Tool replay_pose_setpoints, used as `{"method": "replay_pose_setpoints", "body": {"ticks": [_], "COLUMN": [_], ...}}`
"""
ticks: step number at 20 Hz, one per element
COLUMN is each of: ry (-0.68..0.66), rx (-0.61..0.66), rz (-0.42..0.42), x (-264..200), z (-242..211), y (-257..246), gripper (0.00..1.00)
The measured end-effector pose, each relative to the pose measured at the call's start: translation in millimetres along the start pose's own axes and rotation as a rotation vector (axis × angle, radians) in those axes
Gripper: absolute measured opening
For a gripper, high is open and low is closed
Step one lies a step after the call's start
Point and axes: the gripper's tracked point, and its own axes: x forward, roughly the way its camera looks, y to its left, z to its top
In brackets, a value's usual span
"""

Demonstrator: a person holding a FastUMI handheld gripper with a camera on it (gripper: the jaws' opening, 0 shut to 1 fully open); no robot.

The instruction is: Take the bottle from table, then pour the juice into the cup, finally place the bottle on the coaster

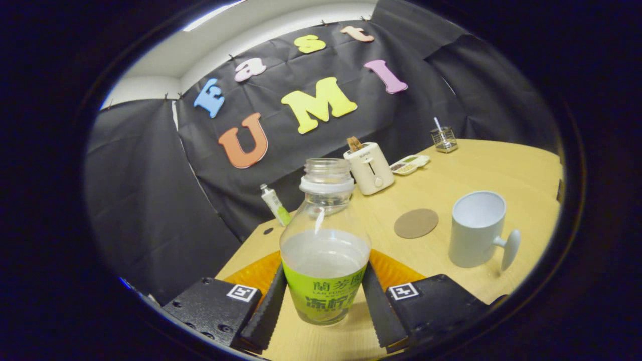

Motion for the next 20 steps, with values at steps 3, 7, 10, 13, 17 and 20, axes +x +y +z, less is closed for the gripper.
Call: {"method": "replay_pose_setpoints", "body": {"ticks": [3,7,10,13,17,20], "ry": [0.003,-0.002,0.022,0.022,0.001,0.003], "rx": [0.048,0.168,0.224,0.321,0.439,0.464], "rz": [0.007,0.067,0.054,0.103,0.187,0.199], "x": [-1.1,-0.3,1.4,1.5,0.4,1.7], "z": [7.5,16.2,15.3,22.6,38.4,44.3], "y": [-3.6,0.0,-8.4,-6.4,-12.7,-17.6], "gripper": [0.81,0.80,0.80,0.80,0.80,0.79]}}
